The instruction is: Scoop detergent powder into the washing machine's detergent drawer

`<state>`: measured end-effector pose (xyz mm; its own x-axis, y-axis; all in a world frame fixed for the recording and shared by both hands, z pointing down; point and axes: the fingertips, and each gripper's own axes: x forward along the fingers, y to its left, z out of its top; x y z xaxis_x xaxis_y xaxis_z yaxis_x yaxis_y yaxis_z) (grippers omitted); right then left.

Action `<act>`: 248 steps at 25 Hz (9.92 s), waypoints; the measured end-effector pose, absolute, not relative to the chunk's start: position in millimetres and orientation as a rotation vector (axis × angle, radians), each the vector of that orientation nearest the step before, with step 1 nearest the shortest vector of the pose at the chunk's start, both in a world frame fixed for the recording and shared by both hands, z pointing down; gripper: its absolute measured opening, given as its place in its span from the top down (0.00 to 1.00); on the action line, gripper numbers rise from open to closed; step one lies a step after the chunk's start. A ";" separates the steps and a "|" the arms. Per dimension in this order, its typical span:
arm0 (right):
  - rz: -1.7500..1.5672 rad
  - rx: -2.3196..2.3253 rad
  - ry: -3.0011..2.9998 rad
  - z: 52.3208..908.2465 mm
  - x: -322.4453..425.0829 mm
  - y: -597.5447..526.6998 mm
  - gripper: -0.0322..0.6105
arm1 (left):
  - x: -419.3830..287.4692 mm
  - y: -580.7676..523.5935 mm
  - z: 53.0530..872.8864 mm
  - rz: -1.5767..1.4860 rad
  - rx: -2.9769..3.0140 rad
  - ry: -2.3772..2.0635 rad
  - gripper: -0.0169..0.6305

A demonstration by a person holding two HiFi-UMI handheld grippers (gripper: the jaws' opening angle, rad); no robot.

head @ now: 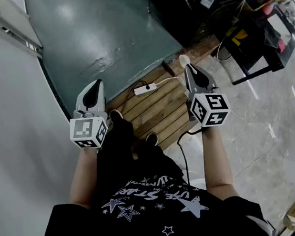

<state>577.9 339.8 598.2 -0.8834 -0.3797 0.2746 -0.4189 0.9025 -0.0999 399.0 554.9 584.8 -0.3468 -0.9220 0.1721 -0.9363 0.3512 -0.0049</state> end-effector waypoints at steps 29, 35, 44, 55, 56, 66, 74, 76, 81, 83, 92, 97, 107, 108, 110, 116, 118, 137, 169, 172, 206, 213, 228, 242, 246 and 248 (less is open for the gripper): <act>0.292 0.847 -2.708 576.6 361.5 229.4 0.89 | 150.7 419.1 583.3 0.090 1.853 -2.284 0.97; 0.300 0.909 -2.693 517.9 279.5 213.7 0.89 | 69.6 391.3 526.7 0.109 1.973 -2.215 0.97; 0.329 1.002 -2.668 508.5 233.3 166.5 0.89 | 0.8 341.4 538.1 0.115 1.957 -2.144 0.97; 0.397 1.106 -2.671 479.9 164.7 14.6 0.89 | -64.9 185.3 513.7 0.196 2.047 -2.022 0.97; 0.400 1.119 -2.675 474.0 158.9 -4.4 0.89 | -72.5 164.7 509.1 0.205 2.060 -2.012 0.97; 0.375 1.232 -2.681 410.6 125.8 -172.5 0.89 | -116.6 -50.8 437.4 0.241 2.221 -1.924 0.97; 0.382 1.365 -2.683 370.1 147.4 -232.2 0.89 | -109.8 -128.8 404.1 0.272 2.318 -1.858 0.97; 0.349 1.395 -2.689 354.1 153.4 -243.0 0.89 | -110.9 -143.5 392.8 0.261 2.333 -1.862 0.97; 0.265 1.427 -2.710 323.0 160.2 -260.3 0.89 | -104.5 -175.5 372.2 0.241 2.400 -1.841 0.97; 0.224 1.432 -2.716 311.0 159.6 -268.0 0.89 | -100.4 -187.5 368.9 0.244 2.430 -1.813 0.97; 0.043 1.378 -2.579 288.0 134.5 -316.0 0.89 | -108.2 -262.8 369.8 0.249 2.566 -1.628 0.97; 0.013 1.310 -2.391 289.3 121.9 -355.5 0.89 | -115.4 -314.1 369.4 0.257 2.641 -1.477 0.97; 0.000 1.050 -2.038 318.7 113.4 -421.2 0.89 | -110.8 -388.3 370.3 0.284 2.768 -1.221 0.97; 0.007 1.013 -2.014 323.7 111.4 -424.0 0.89 | -110.5 -391.9 371.9 0.288 2.776 -1.199 0.97; 0.032 0.946 -1.967 335.4 108.2 -427.7 0.89 | -110.1 -397.6 376.4 0.298 2.785 -1.154 0.97; 0.097 0.825 -1.841 362.0 105.5 -439.6 0.89 | -107.7 -410.7 384.7 0.304 2.803 -1.051 0.97; 0.119 0.800 -1.805 367.7 105.7 -442.3 0.89 | -107.2 -413.3 387.3 0.300 2.804 -1.024 0.97; 0.398 0.700 -1.632 395.0 108.7 -435.7 0.89 | -114.0 -420.4 411.1 0.276 2.804 -0.887 0.97; 0.881 0.803 -1.752 388.4 99.2 -435.4 0.89 | -123.4 -411.1 423.0 0.317 2.868 -0.776 0.97; 0.924 0.832 -1.804 383.0 99.7 -436.3 0.89 | -124.8 -410.8 425.6 0.329 2.855 -0.795 0.97; 1.095 1.092 -2.482 293.8 101.2 -382.8 0.89 | -124.3 -292.2 408.0 0.398 2.727 -1.167 0.97; 1.186 0.861 -2.628 301.1 69.7 -336.9 0.89 | -126.5 -254.2 410.4 0.421 2.693 -1.222 0.97; 1.350 0.781 -2.540 385.0 46.9 -248.9 0.89 | -122.7 -184.7 433.9 0.480 2.596 -1.301 0.97; 1.260 0.802 -2.460 450.1 4.3 -213.7 0.89 | -126.0 -147.9 456.8 0.533 2.526 -1.329 0.97; 1.101 0.870 -2.449 457.1 -4.1 -221.3 0.89 | -129.9 -150.2 459.3 0.536 2.527 -1.327 0.97; 1.031 0.894 -2.437 460.9 -7.1 -223.6 0.89 | -130.7 -152.1 459.0 0.537 2.530 -1.322 0.97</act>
